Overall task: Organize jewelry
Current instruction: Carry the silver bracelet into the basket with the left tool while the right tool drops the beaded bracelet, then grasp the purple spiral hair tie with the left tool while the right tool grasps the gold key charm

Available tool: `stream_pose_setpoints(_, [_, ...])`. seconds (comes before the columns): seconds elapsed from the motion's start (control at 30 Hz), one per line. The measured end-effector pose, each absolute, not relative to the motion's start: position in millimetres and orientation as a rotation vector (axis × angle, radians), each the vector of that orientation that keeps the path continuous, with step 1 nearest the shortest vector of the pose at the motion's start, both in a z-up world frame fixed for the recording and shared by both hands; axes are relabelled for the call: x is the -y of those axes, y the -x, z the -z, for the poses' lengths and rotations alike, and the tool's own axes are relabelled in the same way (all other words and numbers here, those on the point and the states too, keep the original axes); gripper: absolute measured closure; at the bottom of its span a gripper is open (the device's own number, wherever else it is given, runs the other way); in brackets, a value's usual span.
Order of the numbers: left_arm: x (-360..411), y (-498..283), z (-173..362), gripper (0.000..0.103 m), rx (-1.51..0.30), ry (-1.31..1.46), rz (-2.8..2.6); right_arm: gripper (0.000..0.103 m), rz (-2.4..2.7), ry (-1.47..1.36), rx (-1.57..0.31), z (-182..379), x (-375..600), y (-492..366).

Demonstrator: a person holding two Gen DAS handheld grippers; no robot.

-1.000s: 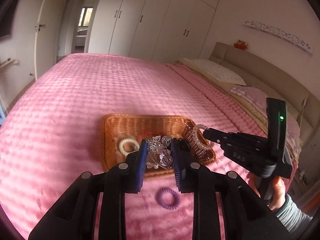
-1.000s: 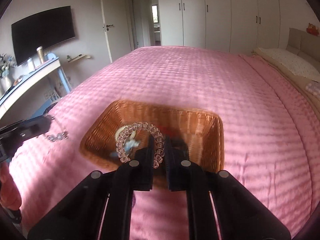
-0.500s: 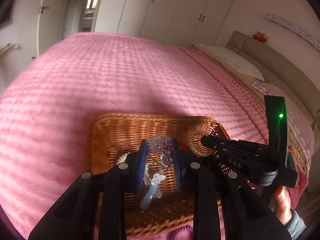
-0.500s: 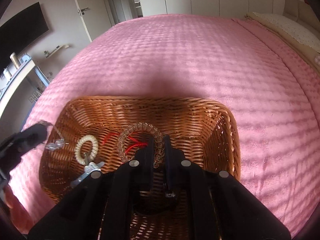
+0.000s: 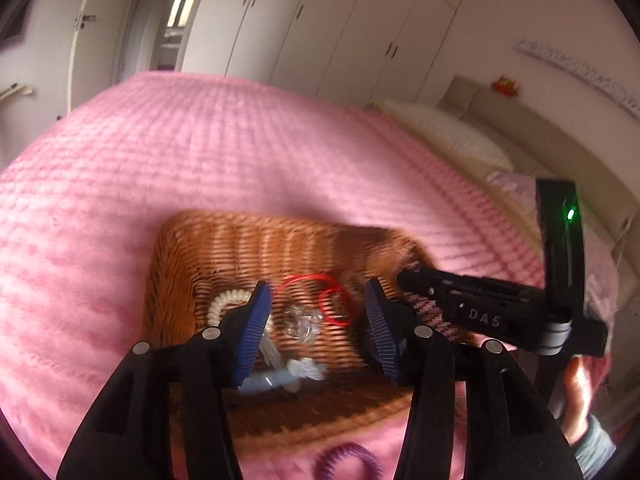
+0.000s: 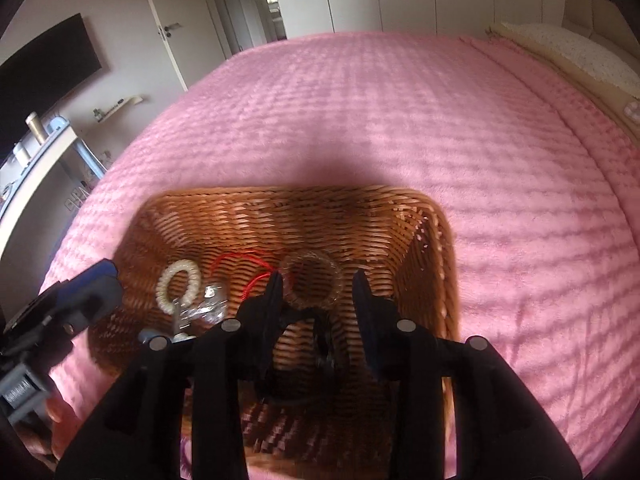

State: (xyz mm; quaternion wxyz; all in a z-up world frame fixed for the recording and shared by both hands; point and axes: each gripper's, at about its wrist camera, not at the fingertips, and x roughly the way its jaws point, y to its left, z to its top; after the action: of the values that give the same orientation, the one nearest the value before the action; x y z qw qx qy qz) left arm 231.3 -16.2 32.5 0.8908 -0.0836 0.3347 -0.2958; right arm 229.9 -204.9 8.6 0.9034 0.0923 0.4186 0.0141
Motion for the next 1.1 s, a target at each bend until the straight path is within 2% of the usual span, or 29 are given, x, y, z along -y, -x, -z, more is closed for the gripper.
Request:
stream_pose_setpoints(0.23, [-9.7,-162.8,-73.1,0.052,-0.583,0.216,0.657,0.070,-0.095,-0.148,-0.717,-58.5,193.1,-129.3])
stream_pose_setpoints(0.47, [-19.8,-112.6,-59.5,0.051,-0.590,0.179,0.648,0.070,-0.078,-0.133,-0.673,-67.3,215.8,-58.2])
stream_pose_setpoints(0.63, [-20.5,-107.1,-25.5,0.051,-0.659,0.185,0.624,0.070,-0.055,-0.151,-0.725,-42.7,239.5,-44.7])
stream_pose_setpoints(0.87, [-6.2,-132.5,25.3,0.051,-0.803,0.145,0.544,0.070,-0.065,-0.187,-0.835,19.8,247.1,-53.0])
stream_pose_setpoints(0.97, [0.5,-144.1,39.4,0.053,-0.854,0.150,0.539,0.076,-0.077,-0.203,-0.872,39.8,246.6,-59.8])
stream_pose_setpoints(1.1, [9.5,-153.5,54.5,0.055,-0.879,0.141,0.534,0.077,-0.088,-0.218,-0.913,58.2,244.6,-65.3])
